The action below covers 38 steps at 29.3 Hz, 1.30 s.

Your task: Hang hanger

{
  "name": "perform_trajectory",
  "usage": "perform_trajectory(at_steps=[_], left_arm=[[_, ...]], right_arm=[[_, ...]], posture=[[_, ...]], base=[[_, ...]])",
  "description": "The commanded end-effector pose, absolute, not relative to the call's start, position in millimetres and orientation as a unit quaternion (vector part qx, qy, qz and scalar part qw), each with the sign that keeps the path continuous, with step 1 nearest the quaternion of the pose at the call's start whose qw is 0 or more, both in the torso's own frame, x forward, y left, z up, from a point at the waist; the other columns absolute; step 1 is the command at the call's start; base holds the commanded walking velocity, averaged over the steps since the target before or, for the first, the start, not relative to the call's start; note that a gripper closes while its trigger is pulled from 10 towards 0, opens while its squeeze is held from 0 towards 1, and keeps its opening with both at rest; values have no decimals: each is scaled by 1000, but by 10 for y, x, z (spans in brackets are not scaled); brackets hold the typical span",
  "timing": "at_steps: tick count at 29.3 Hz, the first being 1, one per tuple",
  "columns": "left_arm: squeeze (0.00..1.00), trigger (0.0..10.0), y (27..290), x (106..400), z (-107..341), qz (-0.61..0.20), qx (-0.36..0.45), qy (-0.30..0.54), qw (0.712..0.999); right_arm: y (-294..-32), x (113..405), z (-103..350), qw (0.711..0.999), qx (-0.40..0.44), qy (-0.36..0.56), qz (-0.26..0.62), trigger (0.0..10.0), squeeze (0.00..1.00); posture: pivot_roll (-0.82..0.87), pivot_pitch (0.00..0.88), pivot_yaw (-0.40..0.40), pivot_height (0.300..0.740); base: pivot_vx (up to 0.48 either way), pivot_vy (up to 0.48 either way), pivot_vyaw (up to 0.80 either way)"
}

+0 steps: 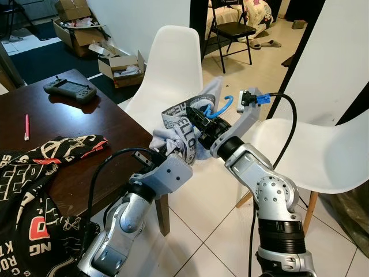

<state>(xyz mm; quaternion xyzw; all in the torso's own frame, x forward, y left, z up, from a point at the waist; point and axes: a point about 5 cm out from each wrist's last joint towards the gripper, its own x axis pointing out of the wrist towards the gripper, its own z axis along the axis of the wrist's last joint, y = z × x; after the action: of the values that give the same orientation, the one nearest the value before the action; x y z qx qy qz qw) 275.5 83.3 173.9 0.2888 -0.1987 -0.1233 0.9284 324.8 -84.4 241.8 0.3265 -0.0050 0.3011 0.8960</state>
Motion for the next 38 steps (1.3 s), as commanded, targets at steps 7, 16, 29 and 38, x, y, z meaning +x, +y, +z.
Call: perform_trajectory(at_steps=[7,16,29,38], left_arm=[[0,10000,869,2778,1863,-84,289,-221,928],[1000,10000,840,2787,1873,-92,252,-210,940],[1000,10000,780,2534,1960,-376,11,-114,919],[0,10000,1113,2668,2120,-325,-49,-136,935]], right_arm=[[-932,3282,2337,911,319,4,262,0,0],[-938,3305,2339,917,306,1,256,0,0],[-1625,3460,2679,953,183,-102,220,0,0],[-1771,3272,2296,939,-127,-12,319,0,0]], posture=[[43,120,12,740],[44,122,11,740],[52,127,1,740],[37,122,-14,740]], base=[[0,0,0],[0,0,0],[0,0,0],[0,0,0]])
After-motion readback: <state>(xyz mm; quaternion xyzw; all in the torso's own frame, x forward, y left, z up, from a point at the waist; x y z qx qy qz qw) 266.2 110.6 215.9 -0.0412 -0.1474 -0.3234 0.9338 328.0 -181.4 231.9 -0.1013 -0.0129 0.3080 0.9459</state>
